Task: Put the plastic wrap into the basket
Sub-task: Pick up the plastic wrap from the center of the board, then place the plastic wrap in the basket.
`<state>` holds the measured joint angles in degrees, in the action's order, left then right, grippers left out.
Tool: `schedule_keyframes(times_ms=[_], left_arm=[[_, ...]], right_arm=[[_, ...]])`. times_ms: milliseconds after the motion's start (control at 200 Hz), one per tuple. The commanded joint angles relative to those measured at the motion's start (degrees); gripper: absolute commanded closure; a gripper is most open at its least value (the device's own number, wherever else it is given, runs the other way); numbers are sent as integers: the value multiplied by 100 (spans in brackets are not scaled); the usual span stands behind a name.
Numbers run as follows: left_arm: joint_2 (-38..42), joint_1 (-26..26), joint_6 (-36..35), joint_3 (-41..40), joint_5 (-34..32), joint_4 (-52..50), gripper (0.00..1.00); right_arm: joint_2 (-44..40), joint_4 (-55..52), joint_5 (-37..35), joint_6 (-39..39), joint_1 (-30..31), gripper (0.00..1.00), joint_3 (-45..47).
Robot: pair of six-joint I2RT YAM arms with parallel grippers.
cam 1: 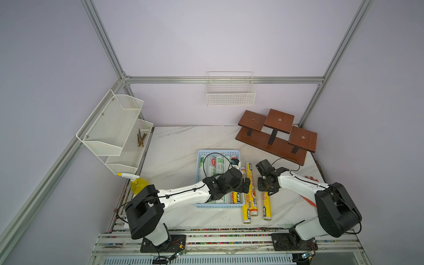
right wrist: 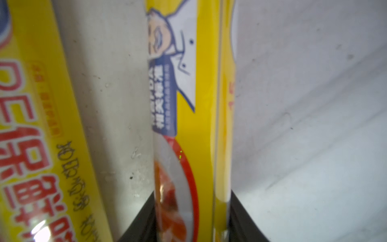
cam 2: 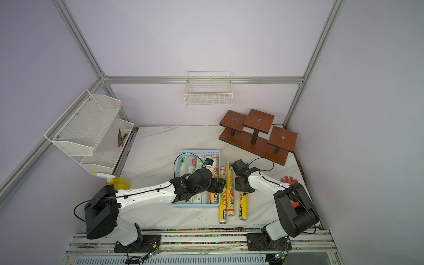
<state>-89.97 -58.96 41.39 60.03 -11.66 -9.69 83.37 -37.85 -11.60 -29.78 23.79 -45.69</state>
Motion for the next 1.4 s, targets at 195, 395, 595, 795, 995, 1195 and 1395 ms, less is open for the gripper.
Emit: schedule_keyframes(times_ms=[195, 395, 595, 795, 995, 1195, 1395], left_arm=[[696, -21, -60, -251, -612, 86, 0], [1335, -13, -131, -545, -1268, -89, 0], [1890, 59, -165, -923, -1664, -212, 0], [2506, 222, -52, -1282, -1970, -690, 0], [3318, 606, -17, -1738, -2030, -1133, 0], [4024, 1275, 80, -2113, -1546, -1561, 0], [4276, 1950, -7, -2361, -292, -1337, 0]], right_arm=[[-1470, -425, 288, -79, 12, 69, -481], [-2136, 817, 2119, -392, 33, 69, -398], [-1750, 1627, 2394, -863, 595, 68, -633], [-1070, 2806, 2577, -1517, 1222, 68, -795], [-335, 3324, 2621, -1844, 1521, 68, -1145], [301, 3914, 2644, -2269, 1672, 68, -1322], [1178, 4057, 2792, -2392, 1810, 68, -1782]])
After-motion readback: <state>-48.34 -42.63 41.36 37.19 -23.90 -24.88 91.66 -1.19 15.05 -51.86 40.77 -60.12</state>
